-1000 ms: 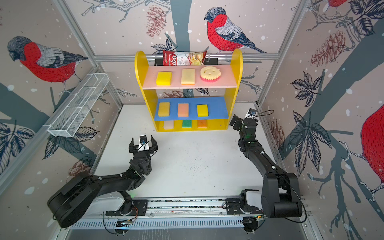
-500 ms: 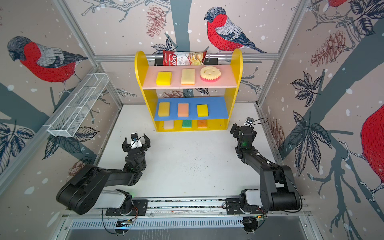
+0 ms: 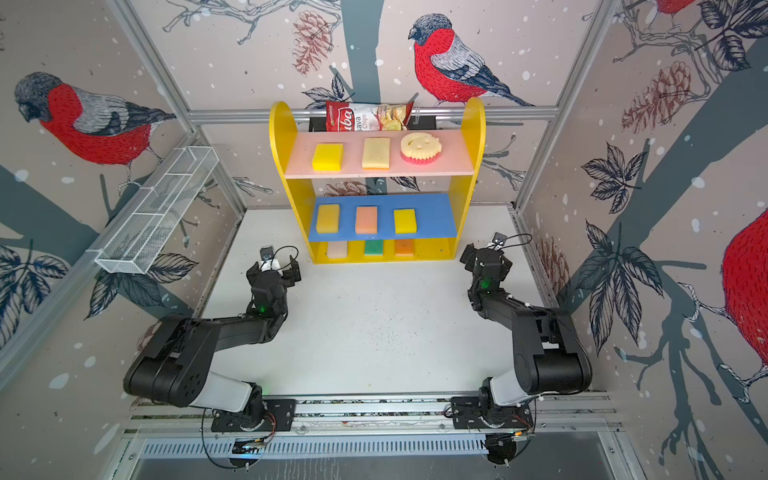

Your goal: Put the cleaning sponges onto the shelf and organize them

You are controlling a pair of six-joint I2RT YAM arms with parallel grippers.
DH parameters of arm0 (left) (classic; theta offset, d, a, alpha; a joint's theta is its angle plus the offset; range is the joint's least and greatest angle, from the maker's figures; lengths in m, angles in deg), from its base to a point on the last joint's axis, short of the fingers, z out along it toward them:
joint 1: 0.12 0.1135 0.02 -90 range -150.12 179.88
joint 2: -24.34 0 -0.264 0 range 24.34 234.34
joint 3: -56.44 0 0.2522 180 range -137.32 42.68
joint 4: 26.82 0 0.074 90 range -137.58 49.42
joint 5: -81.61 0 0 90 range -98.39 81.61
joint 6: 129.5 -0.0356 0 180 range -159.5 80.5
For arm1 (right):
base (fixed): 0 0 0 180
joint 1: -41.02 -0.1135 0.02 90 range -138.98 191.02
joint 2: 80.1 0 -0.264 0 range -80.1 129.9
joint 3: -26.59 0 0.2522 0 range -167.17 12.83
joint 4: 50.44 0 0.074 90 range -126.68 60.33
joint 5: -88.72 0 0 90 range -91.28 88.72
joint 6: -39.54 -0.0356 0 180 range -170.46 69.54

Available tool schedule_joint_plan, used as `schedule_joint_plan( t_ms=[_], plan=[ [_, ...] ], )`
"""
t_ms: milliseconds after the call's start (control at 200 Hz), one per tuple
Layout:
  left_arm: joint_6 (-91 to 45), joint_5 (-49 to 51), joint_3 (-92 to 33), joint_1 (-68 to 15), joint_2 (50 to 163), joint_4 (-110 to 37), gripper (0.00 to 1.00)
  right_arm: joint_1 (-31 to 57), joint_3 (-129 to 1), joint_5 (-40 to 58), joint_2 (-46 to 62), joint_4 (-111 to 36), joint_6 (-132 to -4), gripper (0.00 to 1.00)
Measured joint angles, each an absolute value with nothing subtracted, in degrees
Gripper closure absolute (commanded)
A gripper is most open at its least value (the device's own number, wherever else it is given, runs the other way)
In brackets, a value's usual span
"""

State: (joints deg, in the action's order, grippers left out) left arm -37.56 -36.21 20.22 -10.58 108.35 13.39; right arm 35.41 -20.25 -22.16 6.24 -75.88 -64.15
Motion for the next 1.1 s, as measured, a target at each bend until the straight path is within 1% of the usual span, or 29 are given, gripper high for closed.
schedule_joint_plan(
  t_ms=[95, 260, 495, 600, 690, 885, 976, 1096],
  plan=[
    [-34.79, -34.31, 23.0, -8.17, 105.68, 12.43, 0.01, 35.44, -18.96, -23.23, 6.37, -78.61, -64.2, 0.01],
    [-32.4, -33.63, 28.62, -7.8, 101.55, 14.66, 0.01, 35.5, -15.46, -24.37, 4.45, -82.83, -64.46, 0.01],
    [-30.55, -40.25, 37.54, -7.82, 95.26, 22.4, 0.01, 35.44, -12.69, -28.06, -1.65, -83.15, -67.3, 0.0],
    [-31.14, -43.07, 37.93, -7.85, 94.06, 24.63, 0.01, 35.44, -10.41, -29.57, -4.71, -81.75, -68.61, 0.0],
    [-31.94, -43.4, 34.37, -7.65, 97.31, 24.87, 0.01, 35.39, -9.76, -30.38, -6.48, -79.53, -68.61, 0.0],
    [-36.75, -37.63, 31.02, -6.75, 113.07, 30.77, 0.01, 34.98, -6.96, -34.95, -6.41, -78.76, -66.05, 0.0],
    [-37.02, -35.44, 31.09, -6.49, 113.82, 31.58, 0.01, 35.11, -5.52, -37.33, -3.44, -79.39, -65.42, 0.0],
    [-38.0, -34.76, 31.85, -6.21, 114.25, 35.51, 0.01, 35.24, -8.91, -38.05, 1.54, -80.36, -64.83, 0.01]
  ],
)
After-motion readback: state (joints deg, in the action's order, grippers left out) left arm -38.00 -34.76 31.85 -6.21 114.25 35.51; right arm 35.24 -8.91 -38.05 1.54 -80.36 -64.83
